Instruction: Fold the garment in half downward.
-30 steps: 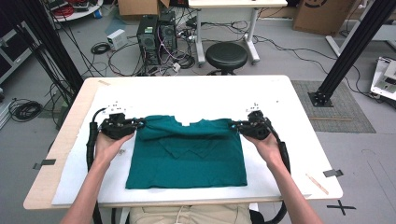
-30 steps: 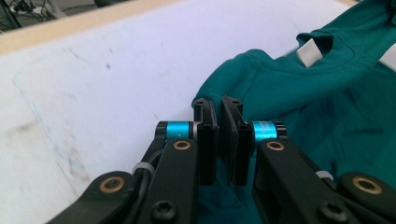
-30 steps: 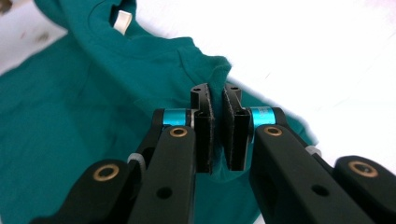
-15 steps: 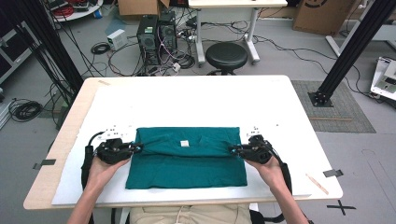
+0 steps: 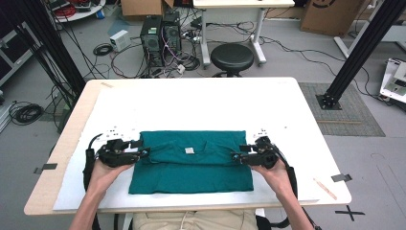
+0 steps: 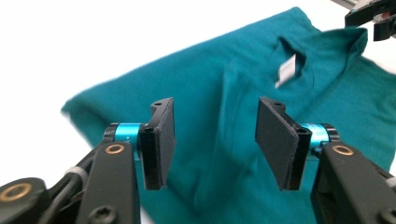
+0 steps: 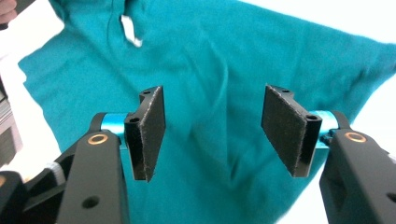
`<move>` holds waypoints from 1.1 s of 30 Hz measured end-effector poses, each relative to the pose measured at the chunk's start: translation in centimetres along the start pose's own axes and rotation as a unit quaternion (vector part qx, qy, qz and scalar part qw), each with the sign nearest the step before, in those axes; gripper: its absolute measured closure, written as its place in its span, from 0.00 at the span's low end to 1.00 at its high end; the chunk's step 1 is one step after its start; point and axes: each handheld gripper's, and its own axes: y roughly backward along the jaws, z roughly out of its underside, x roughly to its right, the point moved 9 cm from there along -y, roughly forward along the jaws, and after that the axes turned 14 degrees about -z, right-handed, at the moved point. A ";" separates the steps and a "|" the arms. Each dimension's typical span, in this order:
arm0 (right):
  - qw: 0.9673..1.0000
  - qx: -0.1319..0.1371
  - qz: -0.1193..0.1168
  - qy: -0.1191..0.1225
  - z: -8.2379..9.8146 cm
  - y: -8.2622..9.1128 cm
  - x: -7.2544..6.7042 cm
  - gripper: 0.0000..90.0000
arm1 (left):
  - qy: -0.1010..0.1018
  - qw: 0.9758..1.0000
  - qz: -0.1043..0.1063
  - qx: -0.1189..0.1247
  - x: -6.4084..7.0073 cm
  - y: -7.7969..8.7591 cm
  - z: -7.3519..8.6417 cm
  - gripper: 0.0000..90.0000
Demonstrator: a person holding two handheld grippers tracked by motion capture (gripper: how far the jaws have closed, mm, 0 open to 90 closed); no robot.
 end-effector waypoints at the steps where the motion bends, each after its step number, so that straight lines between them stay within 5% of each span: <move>1: 1.000 -0.002 0.000 -0.003 -0.3 -0.2 0.0 0.46 | -0.003 1.000 -0.001 -0.010 0.2 -0.5 -0.2 0.52; 5: 1.000 -0.024 0.007 -0.012 -0.8 -1.8 0.6 0.50 | -0.001 0.999 0.002 -0.043 0.4 -2.2 0.3 0.57; 8: 0.998 -0.054 0.002 -0.020 -0.1 -2.9 0.8 0.62 | -0.007 0.997 0.019 -0.076 0.7 -2.8 1.4 0.71; 12: 0.998 -0.052 -0.023 -0.011 0.7 -3.1 -0.1 0.87 | -0.014 0.997 0.038 -0.062 1.2 -1.9 1.9 0.90; 16: 0.999 -0.044 -0.023 0.010 1.4 -2.6 -1.1 0.95 | -0.016 0.997 0.052 -0.046 2.1 -0.5 2.5 0.96; 24: 0.999 -0.038 -0.032 0.022 3.9 -1.2 -2.7 0.94 | -0.031 0.996 0.065 -0.057 3.4 1.3 5.3 0.95; 27: 0.998 -0.056 -0.019 0.023 4.9 -1.2 -2.4 0.81 | -0.021 0.995 0.072 -0.062 3.7 1.6 6.1 0.83; 31: 0.998 -0.053 -0.021 0.024 4.9 -1.3 -3.0 0.61 | -0.025 0.996 0.078 -0.039 4.3 2.2 5.1 0.67; 33: 0.998 -0.045 -0.031 0.029 4.1 -1.6 -3.7 0.60 | -0.035 0.996 0.079 -0.028 5.0 2.2 4.2 0.66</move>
